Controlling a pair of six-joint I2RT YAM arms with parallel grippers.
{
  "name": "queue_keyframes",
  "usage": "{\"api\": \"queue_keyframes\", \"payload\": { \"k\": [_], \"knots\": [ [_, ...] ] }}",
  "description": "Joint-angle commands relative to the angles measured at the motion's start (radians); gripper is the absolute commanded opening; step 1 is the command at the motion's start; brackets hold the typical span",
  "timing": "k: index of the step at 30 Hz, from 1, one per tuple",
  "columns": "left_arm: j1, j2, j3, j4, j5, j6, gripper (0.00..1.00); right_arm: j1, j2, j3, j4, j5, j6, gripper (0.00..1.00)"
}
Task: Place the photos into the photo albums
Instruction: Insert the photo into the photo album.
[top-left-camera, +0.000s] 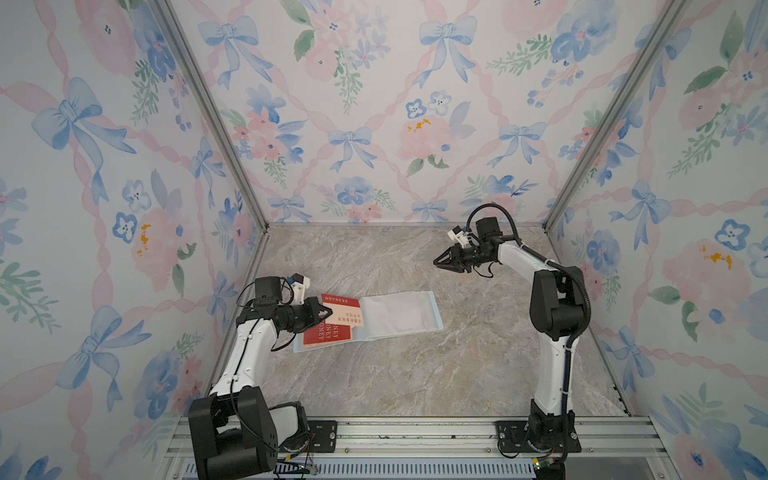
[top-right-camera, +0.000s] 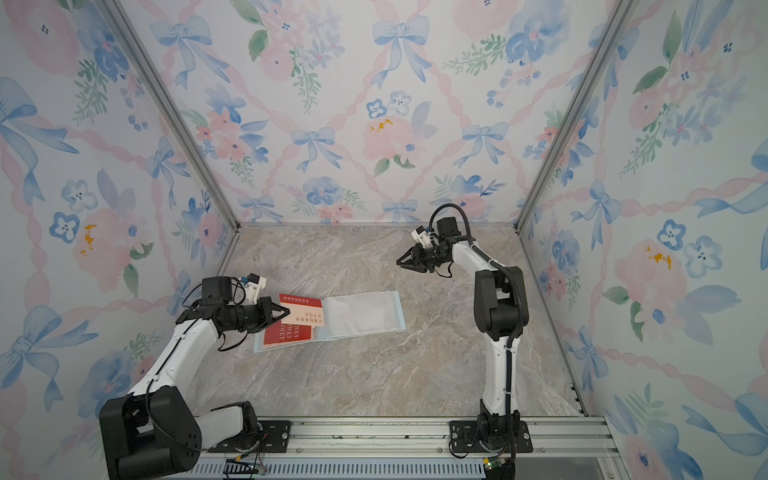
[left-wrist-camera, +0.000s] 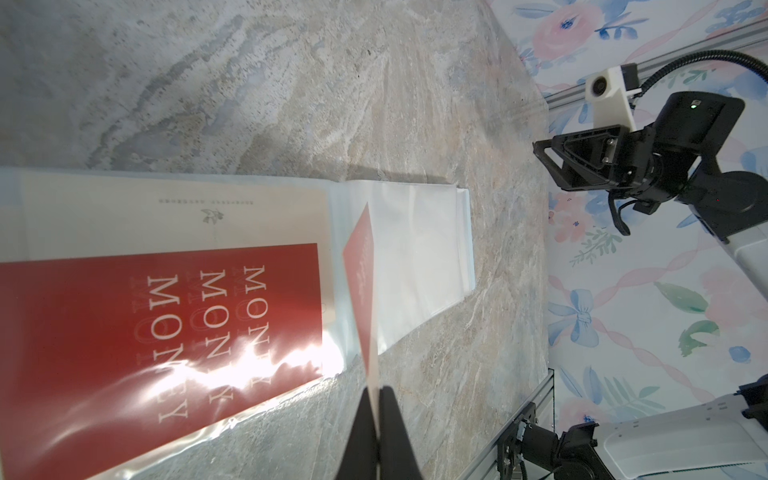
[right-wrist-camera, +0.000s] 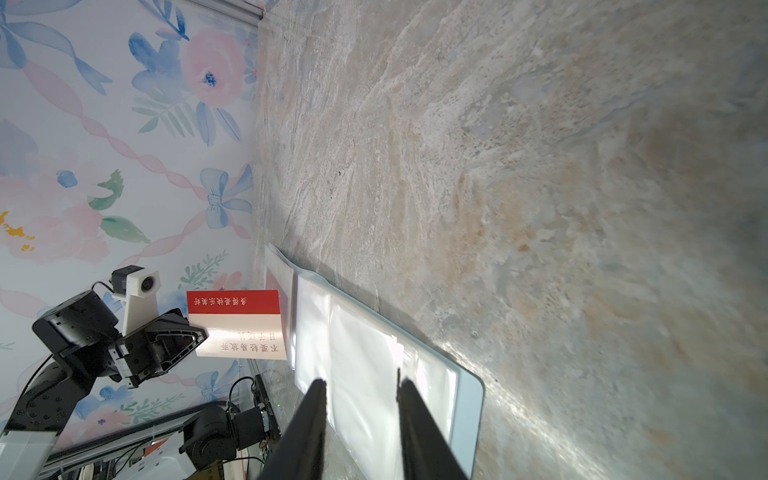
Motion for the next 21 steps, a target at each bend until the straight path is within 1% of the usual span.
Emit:
{"api": "queue_keyframes", "payload": {
  "k": [1,12,21],
  "knots": [
    [-0.006,0.015,-0.019,-0.009,-0.007,0.016,0.00,0.006,0.029,0.025,-0.027,0.007,-0.017,0.31],
    [-0.030,0.036,-0.033,0.029,0.002,-0.002,0.00,0.007,0.034,0.028,-0.036,0.012,-0.021,0.31],
    [-0.047,0.065,-0.038,0.037,-0.018,-0.001,0.00,0.000,0.032,0.037,-0.053,0.017,-0.032,0.31]
  ]
}}
